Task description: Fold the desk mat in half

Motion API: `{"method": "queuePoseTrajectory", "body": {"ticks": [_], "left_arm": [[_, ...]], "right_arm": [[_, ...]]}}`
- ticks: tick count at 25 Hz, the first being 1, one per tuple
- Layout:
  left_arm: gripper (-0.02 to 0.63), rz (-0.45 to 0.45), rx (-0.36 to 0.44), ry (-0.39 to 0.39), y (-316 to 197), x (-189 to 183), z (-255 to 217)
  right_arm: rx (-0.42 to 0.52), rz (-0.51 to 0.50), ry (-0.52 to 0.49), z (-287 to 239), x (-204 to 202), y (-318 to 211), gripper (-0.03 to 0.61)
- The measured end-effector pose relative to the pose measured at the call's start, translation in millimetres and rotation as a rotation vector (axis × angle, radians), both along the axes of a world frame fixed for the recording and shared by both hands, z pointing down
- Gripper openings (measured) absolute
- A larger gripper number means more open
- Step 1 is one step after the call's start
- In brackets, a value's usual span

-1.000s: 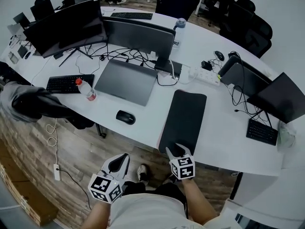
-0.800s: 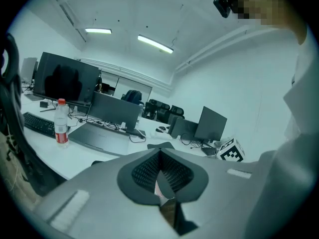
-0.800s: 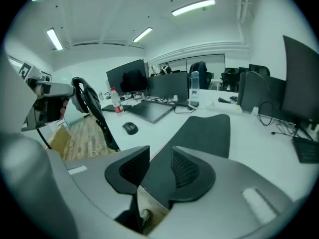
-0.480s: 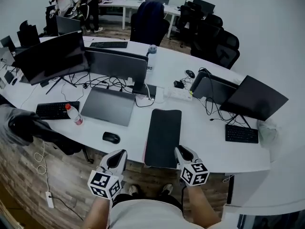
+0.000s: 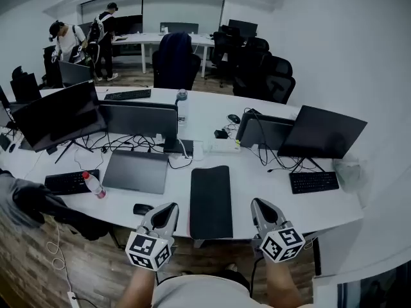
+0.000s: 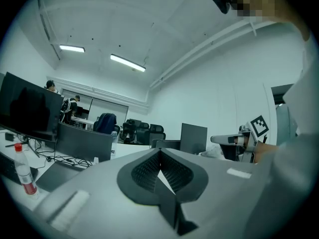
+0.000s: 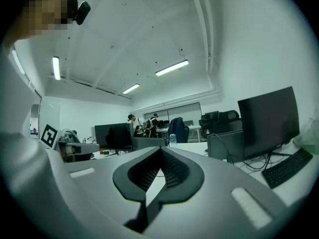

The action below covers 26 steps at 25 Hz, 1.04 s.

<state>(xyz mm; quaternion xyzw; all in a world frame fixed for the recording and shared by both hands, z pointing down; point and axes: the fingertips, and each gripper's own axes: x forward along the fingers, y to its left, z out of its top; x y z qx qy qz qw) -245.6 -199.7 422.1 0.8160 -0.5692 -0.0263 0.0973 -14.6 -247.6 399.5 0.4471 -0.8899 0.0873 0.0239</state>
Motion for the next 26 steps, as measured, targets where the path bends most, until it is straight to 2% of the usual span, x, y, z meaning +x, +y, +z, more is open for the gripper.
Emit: {"method": "queuePoseTrajectory", "body": {"ticks": [3, 11, 26], "left_arm": [[0.003, 0.028, 0.008, 0.006, -3, 10, -2], [0.003, 0.074, 0.012, -0.002, -8, 21, -4], [0.003, 0.066, -0.025, -0.006, -1, 20, 11]], "right_arm": [[0.054, 0.029, 0.053, -9, 8, 4, 0.012], [0.046, 0.041, 0.054, -3, 9, 11, 0.015], [0.054, 0.034, 0.068, 1, 11, 10, 0.015]]}}
